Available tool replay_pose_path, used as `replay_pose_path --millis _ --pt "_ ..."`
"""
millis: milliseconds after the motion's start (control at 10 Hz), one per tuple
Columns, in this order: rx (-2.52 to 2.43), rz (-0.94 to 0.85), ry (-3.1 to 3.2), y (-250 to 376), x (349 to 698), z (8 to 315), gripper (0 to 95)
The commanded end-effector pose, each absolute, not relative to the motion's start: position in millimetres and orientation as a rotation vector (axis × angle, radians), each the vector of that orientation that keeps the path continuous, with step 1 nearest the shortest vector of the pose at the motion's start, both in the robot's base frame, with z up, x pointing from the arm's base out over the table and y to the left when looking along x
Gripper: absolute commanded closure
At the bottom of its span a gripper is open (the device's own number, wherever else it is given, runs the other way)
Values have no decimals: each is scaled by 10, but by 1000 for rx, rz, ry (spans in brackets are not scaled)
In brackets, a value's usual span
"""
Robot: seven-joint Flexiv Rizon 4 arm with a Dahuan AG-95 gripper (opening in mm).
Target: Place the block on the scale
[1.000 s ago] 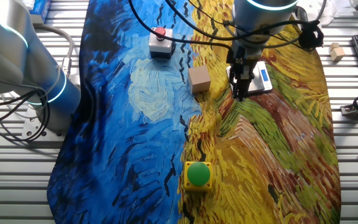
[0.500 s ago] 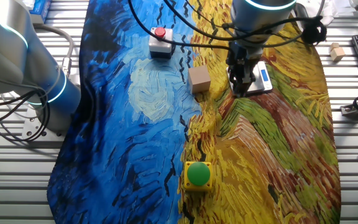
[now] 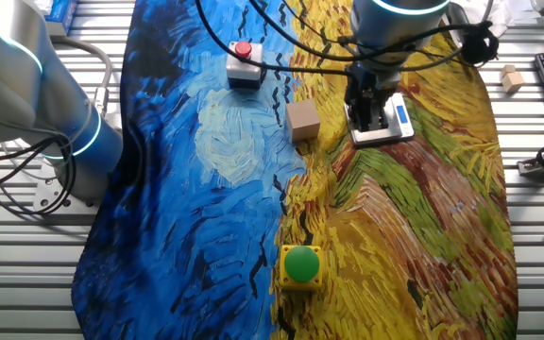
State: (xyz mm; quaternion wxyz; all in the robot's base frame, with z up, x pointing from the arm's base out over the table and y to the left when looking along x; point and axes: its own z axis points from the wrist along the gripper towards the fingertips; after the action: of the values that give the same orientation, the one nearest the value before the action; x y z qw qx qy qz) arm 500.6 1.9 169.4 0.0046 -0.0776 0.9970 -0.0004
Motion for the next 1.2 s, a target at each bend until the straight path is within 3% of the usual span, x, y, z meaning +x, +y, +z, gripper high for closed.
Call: replay_pose_path --millis 100,1200 --pt "-240 -2 3124 24 5010 1694 950" --pt "-204 12 3125 149 5082 1678 950"
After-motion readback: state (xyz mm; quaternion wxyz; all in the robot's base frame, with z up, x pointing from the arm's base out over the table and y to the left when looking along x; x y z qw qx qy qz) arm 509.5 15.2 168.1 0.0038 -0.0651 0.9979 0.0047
